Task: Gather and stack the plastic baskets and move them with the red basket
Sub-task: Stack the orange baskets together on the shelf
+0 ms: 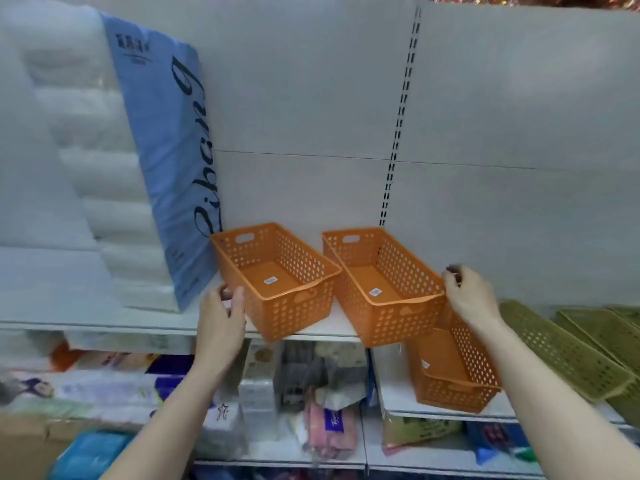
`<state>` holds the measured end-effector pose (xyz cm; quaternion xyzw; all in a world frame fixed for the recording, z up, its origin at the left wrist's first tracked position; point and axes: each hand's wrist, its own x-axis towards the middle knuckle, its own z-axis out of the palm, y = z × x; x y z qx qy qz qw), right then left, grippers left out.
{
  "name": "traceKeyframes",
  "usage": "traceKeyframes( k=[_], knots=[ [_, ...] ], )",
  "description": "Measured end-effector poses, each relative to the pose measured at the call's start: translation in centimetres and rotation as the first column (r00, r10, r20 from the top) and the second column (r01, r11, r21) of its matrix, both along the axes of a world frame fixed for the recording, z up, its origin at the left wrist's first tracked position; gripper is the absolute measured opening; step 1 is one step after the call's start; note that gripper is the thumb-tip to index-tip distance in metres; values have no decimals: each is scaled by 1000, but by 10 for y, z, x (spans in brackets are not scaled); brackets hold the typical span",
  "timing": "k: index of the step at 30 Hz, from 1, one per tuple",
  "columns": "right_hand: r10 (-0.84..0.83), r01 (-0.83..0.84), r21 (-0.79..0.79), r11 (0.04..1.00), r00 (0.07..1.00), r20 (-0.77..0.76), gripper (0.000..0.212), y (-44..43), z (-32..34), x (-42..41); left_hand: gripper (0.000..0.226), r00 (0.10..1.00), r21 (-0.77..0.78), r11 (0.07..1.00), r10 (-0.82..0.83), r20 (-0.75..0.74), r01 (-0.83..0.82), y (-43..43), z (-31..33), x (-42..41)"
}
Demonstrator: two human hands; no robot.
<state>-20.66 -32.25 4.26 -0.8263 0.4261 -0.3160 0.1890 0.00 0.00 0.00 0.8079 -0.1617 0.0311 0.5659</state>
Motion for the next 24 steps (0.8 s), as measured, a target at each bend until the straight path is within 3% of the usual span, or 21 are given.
traceKeyframes(
  k=[3,7,12,15,18,21,24],
  knots=[
    [32,-8,175,985,990,-136,39,3,6,22,44,990,-28,997,-74,-123,72,-13,16,9],
    [71,19,292,956,954,-293,26,1,13,23,37,952,-91,984,-172,-254,153,-19,25,16],
    [-42,115,205,972,942,-333,18,-17,8,-10,17,959,12,980,-190,-209,197,-18,29,9],
    [-152,194,209,958,968,-199,22,-17,7,-37,17,973,156,963,-208,-96,221,-19,28,-1],
    [-252,243,209,947,968,17,24,-11,24,-62,33,973,214,949,-229,-36,231,-31,28,-17],
    [-256,184,273,944,932,258,22,-4,51,-72,37,961,171,946,-268,-69,276,-48,31,-25],
    [-157,-10,361,933,889,430,16,16,76,-56,30,931,41,938,-336,-144,345,-63,31,-24]
  ],
)
